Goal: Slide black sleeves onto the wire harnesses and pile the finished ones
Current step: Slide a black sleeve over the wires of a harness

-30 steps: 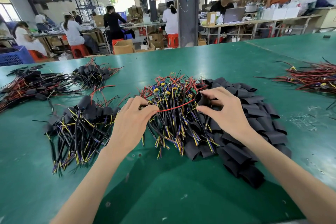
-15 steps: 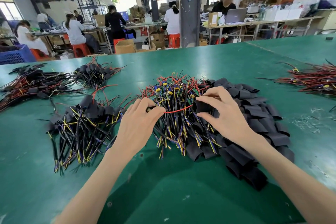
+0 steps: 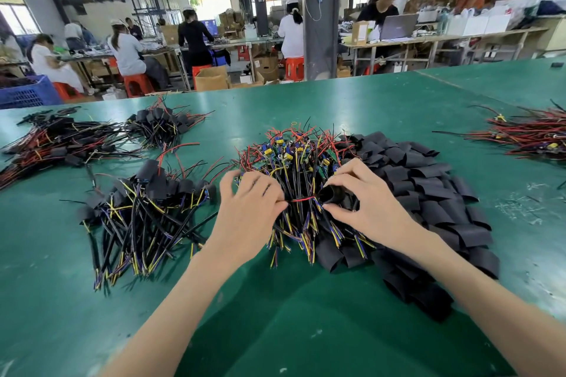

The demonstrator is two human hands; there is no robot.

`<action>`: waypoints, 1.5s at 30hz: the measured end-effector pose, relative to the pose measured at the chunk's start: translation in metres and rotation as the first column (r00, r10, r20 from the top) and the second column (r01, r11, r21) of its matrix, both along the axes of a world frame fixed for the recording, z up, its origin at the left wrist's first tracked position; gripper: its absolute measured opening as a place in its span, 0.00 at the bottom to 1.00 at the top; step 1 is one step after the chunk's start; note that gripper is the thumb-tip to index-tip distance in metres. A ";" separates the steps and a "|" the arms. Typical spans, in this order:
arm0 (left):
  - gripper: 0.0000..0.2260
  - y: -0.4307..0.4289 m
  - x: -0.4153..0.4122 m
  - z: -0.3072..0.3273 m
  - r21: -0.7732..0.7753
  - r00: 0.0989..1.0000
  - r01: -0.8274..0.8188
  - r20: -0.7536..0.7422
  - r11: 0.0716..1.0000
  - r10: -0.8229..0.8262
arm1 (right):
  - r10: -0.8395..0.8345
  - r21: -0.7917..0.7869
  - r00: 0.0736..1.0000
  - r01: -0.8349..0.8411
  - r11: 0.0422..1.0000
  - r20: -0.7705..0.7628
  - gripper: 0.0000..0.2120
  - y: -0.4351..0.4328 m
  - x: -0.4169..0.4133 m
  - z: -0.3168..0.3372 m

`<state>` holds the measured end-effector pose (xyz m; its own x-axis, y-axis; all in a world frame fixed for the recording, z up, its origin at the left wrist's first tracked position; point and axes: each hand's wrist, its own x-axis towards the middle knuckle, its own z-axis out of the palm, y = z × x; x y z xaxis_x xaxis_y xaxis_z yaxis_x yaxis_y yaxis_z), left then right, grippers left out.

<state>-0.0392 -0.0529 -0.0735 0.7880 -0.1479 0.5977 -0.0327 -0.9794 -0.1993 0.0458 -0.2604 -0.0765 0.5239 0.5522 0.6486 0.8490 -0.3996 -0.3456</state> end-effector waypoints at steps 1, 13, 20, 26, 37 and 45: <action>0.12 -0.006 0.000 0.001 -0.023 1.000 0.013 -0.027 1.000 -0.013 | 0.009 0.004 1.000 -0.009 1.000 0.001 0.13 0.002 -0.002 0.000; 0.10 -0.027 -0.002 0.006 -0.752 0.957 0.207 0.022 0.626 -0.291 | -0.058 0.015 0.998 0.058 0.998 0.013 0.16 0.000 0.000 0.003; 0.06 -0.023 -0.003 0.007 -0.789 0.951 0.270 0.130 0.552 -0.281 | -0.159 0.002 0.987 0.159 0.987 -0.034 0.21 -0.008 0.010 0.003; 0.05 -0.027 -0.003 0.007 -0.745 0.946 0.316 0.197 0.588 -0.258 | -0.036 0.033 0.997 0.039 0.999 -0.073 0.20 -0.002 0.002 0.004; 0.04 -0.027 0.000 0.001 -0.632 0.937 0.350 0.225 0.691 -0.269 | 0.019 0.122 0.996 -0.008 0.993 -0.092 0.18 0.000 -0.008 0.009; 0.05 -0.028 -0.002 0.001 -0.489 0.932 0.359 0.140 0.795 -0.335 | 0.036 0.008 0.995 -0.037 0.999 0.091 0.16 0.001 -0.011 0.008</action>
<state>-0.0410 -0.0810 -0.0727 0.7125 -0.0789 0.6972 -0.3923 -0.8686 0.3026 0.0345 -0.2595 -0.0680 0.4417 0.5637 0.6980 0.8913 -0.3646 -0.2696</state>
